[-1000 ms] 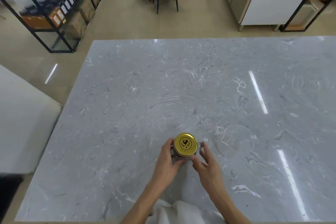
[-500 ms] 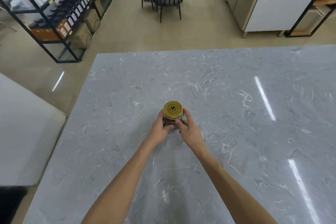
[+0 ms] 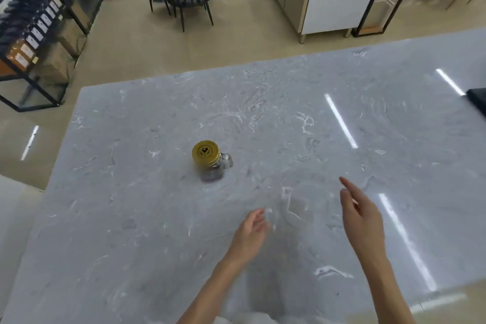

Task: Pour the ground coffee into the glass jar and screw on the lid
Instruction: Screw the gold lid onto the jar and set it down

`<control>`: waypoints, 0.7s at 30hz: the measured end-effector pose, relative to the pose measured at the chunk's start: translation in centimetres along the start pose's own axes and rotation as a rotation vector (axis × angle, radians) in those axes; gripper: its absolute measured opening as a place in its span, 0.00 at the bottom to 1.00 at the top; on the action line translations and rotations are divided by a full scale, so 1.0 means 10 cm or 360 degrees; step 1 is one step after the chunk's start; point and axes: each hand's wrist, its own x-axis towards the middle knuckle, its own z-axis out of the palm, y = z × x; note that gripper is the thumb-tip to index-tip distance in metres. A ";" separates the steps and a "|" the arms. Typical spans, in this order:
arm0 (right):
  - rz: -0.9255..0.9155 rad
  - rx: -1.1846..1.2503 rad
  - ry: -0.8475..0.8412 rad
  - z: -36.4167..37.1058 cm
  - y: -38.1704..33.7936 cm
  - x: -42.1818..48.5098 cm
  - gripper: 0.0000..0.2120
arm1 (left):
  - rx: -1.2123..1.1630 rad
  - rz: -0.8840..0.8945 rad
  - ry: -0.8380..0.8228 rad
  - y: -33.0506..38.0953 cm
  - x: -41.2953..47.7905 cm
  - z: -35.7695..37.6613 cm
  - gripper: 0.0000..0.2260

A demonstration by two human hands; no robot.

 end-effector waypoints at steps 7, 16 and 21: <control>0.0865 0.0898 -0.0728 -0.16 0.21 -0.06 0.31 | -0.0291 -0.0064 -0.0217 0.21 -0.05 0.44 0.24; 0.0577 0.0670 -0.0770 0.64 -0.58 0.47 0.33 | -0.0121 0.0109 0.0046 1.02 0.53 -0.04 0.25; 0.0573 0.0716 -0.0786 1.01 -0.87 0.90 0.30 | -0.0053 0.0061 0.0252 1.25 0.99 -0.37 0.19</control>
